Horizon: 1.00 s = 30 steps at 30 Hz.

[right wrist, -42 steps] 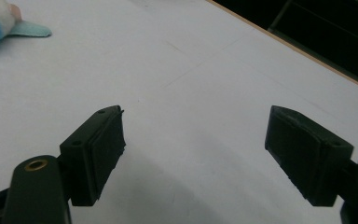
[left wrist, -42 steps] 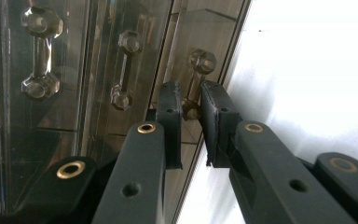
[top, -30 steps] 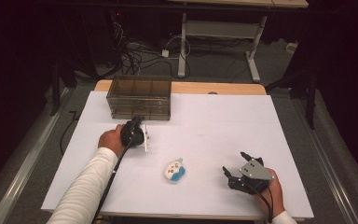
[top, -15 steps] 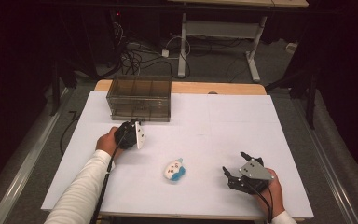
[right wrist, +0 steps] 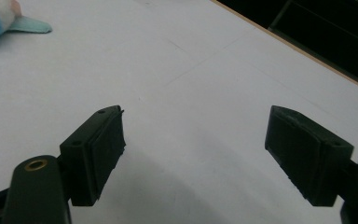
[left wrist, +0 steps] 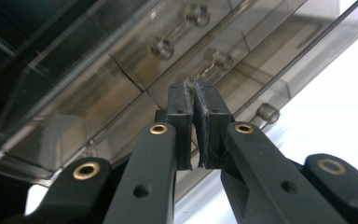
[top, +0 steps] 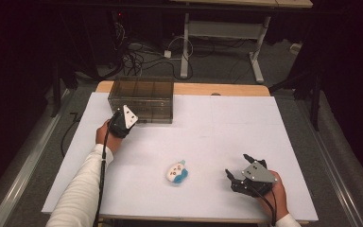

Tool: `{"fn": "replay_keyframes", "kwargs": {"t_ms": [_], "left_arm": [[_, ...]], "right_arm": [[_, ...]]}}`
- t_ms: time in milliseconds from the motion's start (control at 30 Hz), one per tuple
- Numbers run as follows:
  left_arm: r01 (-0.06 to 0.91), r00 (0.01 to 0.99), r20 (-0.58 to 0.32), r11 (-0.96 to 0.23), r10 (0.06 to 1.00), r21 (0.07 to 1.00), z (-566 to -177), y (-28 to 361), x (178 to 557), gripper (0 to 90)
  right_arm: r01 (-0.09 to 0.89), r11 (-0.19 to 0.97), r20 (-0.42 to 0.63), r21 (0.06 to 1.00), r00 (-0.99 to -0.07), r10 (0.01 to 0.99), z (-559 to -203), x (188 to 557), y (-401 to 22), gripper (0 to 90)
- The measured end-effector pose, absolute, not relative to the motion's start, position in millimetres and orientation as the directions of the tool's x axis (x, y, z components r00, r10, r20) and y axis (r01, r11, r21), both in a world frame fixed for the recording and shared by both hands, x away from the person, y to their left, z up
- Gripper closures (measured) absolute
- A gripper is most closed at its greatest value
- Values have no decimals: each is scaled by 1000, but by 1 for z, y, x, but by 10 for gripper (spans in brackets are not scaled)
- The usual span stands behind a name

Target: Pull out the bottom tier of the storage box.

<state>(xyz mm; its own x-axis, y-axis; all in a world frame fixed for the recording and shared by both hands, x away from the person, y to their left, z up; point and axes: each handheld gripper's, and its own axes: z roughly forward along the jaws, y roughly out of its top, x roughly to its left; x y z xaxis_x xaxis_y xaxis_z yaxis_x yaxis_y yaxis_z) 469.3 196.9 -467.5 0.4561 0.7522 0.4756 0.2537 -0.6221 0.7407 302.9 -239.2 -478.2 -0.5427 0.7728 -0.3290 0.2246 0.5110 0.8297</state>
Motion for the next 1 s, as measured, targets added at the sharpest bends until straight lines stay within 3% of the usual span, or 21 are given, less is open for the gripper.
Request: {"fn": "replay_keyframes", "kwargs": {"t_ms": [367, 1000], "left_arm": [[374, 503, 367, -580, 783, 724, -469, 205, 485, 823], [489, 518, 288, -555, 805, 673, -481, 219, 495, 822]], "right_arm": [[222, 507, -327, 833, -541, 775, -478, 303, -240, 207], [221, 509, -328, 832, -544, 772, -478, 303, -240, 206]]}}
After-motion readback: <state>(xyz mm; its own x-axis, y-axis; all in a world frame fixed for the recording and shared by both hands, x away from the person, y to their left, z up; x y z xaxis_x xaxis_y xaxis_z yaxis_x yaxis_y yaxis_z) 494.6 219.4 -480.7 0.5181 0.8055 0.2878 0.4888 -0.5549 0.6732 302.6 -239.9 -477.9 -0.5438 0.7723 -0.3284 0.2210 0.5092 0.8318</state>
